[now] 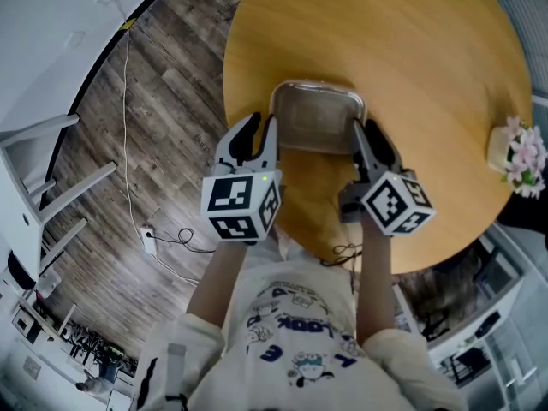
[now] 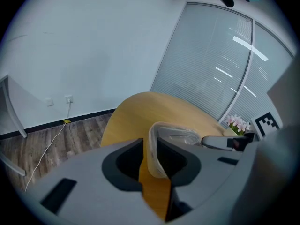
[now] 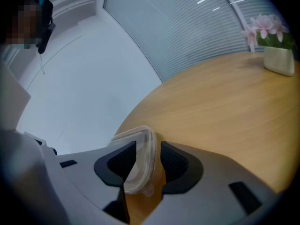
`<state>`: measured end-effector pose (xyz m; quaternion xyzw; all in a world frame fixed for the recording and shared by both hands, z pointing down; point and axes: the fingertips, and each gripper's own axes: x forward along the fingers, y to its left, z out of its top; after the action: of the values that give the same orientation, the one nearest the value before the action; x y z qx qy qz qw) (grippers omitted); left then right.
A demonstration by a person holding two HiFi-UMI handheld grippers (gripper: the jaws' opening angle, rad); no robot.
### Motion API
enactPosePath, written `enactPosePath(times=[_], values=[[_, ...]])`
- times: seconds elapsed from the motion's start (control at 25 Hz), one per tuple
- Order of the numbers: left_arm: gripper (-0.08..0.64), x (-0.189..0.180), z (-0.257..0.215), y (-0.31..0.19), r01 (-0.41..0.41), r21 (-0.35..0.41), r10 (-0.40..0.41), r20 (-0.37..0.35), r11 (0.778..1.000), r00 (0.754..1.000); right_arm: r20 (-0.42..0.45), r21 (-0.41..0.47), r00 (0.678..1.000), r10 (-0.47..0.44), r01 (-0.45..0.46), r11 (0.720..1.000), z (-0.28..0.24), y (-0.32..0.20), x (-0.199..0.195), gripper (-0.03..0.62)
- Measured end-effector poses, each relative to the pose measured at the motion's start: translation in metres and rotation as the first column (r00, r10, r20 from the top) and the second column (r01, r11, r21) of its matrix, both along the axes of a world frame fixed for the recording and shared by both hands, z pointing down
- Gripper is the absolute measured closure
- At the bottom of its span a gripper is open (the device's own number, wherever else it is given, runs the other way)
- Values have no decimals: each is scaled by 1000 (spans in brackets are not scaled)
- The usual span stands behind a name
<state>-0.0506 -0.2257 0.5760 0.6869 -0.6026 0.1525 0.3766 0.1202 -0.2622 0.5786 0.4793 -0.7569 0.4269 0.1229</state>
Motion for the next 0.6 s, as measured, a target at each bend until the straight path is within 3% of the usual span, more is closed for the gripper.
enactPosePath(times=[0.6], values=[[502, 8, 4, -3, 1, -6, -1, -34, 1000, 999, -21, 41, 1000, 8, -7, 999, 2, 2, -1, 451]])
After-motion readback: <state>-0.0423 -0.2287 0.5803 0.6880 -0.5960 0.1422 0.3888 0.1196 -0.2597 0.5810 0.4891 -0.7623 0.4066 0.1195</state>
